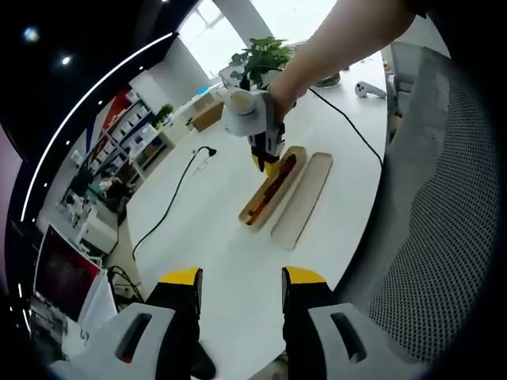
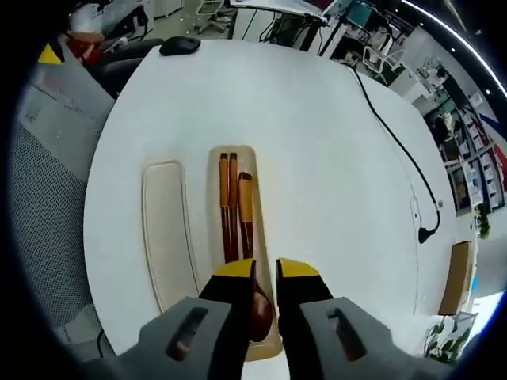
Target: Arrange the utensils inside the cutlery case until each visible utensil rests in its matching compartment.
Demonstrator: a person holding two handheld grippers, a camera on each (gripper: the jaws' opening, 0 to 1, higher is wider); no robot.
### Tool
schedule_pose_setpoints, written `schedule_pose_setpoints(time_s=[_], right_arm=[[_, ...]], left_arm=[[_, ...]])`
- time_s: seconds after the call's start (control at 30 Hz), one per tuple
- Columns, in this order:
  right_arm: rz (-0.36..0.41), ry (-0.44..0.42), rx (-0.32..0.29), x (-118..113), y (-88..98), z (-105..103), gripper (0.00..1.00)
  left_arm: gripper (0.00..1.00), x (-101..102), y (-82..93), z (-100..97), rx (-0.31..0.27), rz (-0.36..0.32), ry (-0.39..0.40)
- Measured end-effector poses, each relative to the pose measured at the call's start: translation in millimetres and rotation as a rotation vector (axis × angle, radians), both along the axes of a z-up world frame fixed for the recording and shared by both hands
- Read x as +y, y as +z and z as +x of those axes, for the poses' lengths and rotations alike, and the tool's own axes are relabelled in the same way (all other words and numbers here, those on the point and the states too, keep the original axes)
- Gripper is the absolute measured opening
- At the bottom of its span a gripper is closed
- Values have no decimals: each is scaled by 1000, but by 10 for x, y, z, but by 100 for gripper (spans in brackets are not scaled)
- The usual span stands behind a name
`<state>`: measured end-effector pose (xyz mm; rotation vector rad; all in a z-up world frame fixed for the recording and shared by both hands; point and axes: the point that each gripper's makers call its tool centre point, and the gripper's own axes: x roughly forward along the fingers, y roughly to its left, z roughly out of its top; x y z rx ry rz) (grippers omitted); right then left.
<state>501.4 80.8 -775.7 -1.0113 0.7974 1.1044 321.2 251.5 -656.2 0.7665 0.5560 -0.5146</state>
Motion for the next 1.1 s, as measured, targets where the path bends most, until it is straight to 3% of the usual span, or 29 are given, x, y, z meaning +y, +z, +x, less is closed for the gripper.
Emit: schedule_pose_setpoints(time_s=[0.37, 0.7, 1.1], right_arm=[[41, -171, -41, -614, 157, 111, 16], [61, -217, -49, -794, 206, 11, 19], [60, -263, -1, -1050, 51, -234, 24]], left_arm=[[41, -9, 10, -5, -7, 7, -7], [43, -38, 65, 4, -34, -10, -10], [43, -21, 18, -1, -14, 9, -11]])
